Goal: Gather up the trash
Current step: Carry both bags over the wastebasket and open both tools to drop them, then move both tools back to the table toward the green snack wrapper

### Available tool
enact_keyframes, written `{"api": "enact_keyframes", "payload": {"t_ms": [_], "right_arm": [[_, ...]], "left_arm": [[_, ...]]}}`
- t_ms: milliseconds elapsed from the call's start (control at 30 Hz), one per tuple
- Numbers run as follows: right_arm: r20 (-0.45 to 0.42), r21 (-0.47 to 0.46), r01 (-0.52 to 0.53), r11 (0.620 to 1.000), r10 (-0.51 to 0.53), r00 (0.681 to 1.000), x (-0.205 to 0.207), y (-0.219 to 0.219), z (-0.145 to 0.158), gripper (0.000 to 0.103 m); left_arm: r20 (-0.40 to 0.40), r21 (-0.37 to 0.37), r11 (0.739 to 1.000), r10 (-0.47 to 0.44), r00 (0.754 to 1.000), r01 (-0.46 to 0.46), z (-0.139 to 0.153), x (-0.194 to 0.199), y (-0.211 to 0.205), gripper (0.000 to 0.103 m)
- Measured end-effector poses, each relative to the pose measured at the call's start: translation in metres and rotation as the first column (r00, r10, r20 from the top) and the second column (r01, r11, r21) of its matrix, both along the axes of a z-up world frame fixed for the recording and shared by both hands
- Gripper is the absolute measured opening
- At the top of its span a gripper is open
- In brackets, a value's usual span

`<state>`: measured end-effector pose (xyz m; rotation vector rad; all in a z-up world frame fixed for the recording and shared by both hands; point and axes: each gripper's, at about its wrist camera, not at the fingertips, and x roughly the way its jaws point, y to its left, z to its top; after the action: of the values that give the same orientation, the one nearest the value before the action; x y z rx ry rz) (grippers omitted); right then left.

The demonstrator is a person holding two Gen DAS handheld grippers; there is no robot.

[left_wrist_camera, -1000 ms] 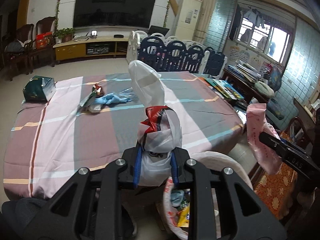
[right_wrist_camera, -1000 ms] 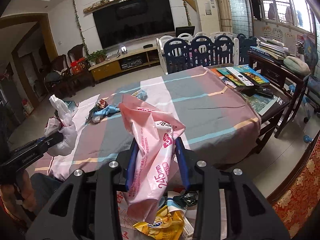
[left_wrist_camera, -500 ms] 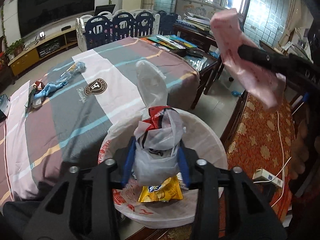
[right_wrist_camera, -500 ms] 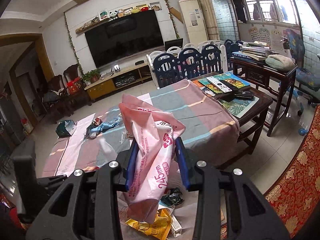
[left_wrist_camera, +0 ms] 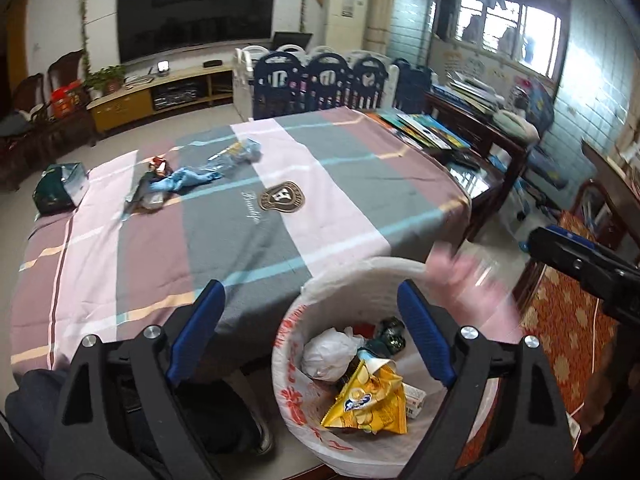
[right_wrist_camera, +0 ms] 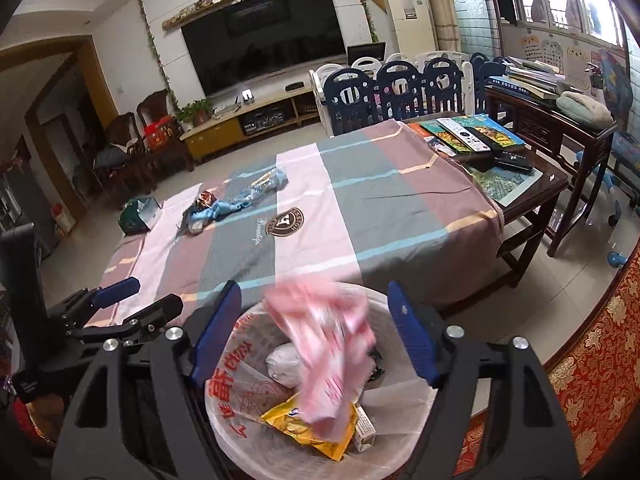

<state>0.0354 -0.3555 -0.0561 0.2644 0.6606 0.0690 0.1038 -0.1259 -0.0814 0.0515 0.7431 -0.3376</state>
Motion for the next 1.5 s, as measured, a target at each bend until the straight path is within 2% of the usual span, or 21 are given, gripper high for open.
{"api": "enact_keyframes", "payload": {"t_ms": [400,467,600,700,800,933,1033,1100,1200,1300,1333,1500], "right_arm": [[-0.009,0.041,-0.01,0.999,0.011,1.0,0.01,0.01,-0.001,0.081],[-0.008,0.031,-0.02,0.999,0.021,1.0,0.012,0.017,0.0,0.081],[0.012,-0.011,-0.032,0.999,0.032,0.999,0.014,0.031,0.006,0.09],[0.03,-0.082,0.011,0.997,-0.009,1.0,0.015,0.04,0.012,0.098],[0.053,-0.117,0.065,0.991,-0.059,0.997,0.016,0.045,0.014,0.099],[0.047,-0.119,0.136,0.984,-0.131,0.99,0.019,0.046,0.008,0.099],[0.0,-0.078,0.119,0.99,-0.12,0.993,0.028,0.046,-0.001,0.099],[-0.035,-0.023,0.086,0.996,-0.086,0.996,0.035,0.046,-0.007,0.1],[-0.072,-0.004,0.067,0.998,-0.067,0.995,0.046,0.055,-0.014,0.099],[-0.108,-0.014,0.041,0.999,-0.042,0.993,0.065,0.071,-0.022,0.099],[-0.116,-0.012,0.025,1.0,-0.027,0.993,0.07,0.077,-0.025,0.099],[-0.144,-0.007,-0.073,0.997,0.071,0.987,0.125,0.119,-0.036,0.099]], "left_arm": [[0.012,-0.031,0.99,0.141,0.99,-0.14,0.008,0.011,0.033,0.09],[0.005,-0.042,0.986,0.161,0.987,-0.161,0.008,0.013,0.04,0.09],[0.007,-0.052,0.979,0.2,0.98,-0.2,0.009,0.015,0.052,0.09],[0.023,-0.05,0.973,0.229,0.973,-0.227,0.012,0.014,0.06,0.092],[0.036,-0.048,0.967,0.253,0.967,-0.251,0.014,0.015,0.066,0.093],[0.051,-0.033,0.956,0.294,0.955,-0.292,0.014,0.016,0.074,0.095],[0.054,-0.028,0.945,0.328,0.943,-0.327,0.012,0.02,0.087,0.095],[0.06,-0.02,0.936,0.353,0.934,-0.352,0.01,0.023,0.095,0.095],[0.073,0.02,0.921,0.386,0.919,-0.389,0.005,0.032,0.109,0.095],[0.071,0.068,0.884,0.458,0.886,-0.462,-0.001,0.049,0.138,0.095],[0.049,0.061,0.865,0.496,0.867,-0.498,-0.006,0.056,0.154,0.095],[-0.097,-0.023,0.806,0.587,0.804,-0.592,-0.036,0.076,0.211,0.095]]}}
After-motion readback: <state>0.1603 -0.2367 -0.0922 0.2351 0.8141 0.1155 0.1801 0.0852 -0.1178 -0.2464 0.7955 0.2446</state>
